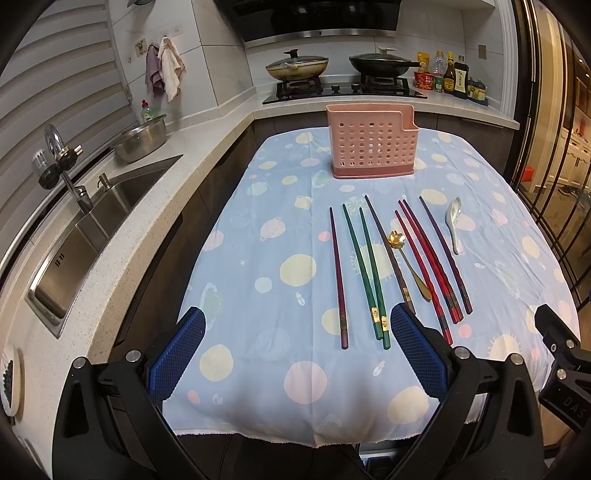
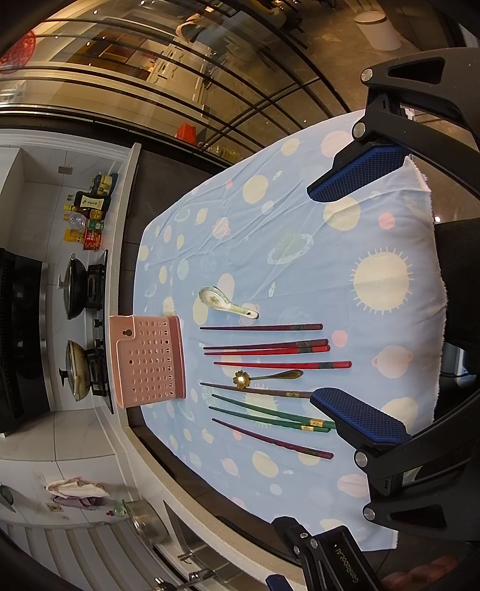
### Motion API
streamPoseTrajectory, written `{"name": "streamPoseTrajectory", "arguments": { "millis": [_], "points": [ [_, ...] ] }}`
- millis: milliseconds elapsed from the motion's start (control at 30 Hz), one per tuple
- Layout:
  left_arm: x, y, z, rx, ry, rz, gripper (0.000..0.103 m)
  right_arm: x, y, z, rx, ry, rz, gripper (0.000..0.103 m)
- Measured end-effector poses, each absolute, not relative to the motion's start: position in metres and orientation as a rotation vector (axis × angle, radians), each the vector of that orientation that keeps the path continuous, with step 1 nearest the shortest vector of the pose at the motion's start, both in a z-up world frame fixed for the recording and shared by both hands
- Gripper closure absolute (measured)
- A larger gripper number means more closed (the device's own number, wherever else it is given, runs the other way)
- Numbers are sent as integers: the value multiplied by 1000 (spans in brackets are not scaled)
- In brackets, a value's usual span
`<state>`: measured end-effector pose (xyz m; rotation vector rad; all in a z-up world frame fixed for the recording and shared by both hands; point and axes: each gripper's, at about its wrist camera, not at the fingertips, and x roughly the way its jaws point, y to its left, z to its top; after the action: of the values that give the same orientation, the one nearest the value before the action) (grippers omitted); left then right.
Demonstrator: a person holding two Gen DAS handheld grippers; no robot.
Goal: Organize utensils
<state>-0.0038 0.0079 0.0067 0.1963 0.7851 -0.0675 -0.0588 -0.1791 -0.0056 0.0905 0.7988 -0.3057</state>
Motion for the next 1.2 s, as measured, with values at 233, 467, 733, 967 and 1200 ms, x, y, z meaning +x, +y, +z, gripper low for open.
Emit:
{"name": "streamPoseTrajectory", "arguments": {
  "millis": [233, 467, 733, 967, 1200],
  "points": [
    [-2, 7, 2, 197, 795, -64, 7, -59, -179, -6, 92, 800, -306, 6],
    [-1, 6, 0, 199, 802, -62, 7, -59, -180, -7, 94, 801, -305, 6],
    [1, 6, -3, 200, 809, -60, 7, -58, -182, -12, 101, 809, -304, 6],
    [1, 6, -3, 200, 809, -59, 7, -59, -182, -12, 103, 808, -304, 6],
    [1, 6, -3, 201, 809, -59, 7, -58, -182, -11, 103, 809, -304, 6]
  ]
}}
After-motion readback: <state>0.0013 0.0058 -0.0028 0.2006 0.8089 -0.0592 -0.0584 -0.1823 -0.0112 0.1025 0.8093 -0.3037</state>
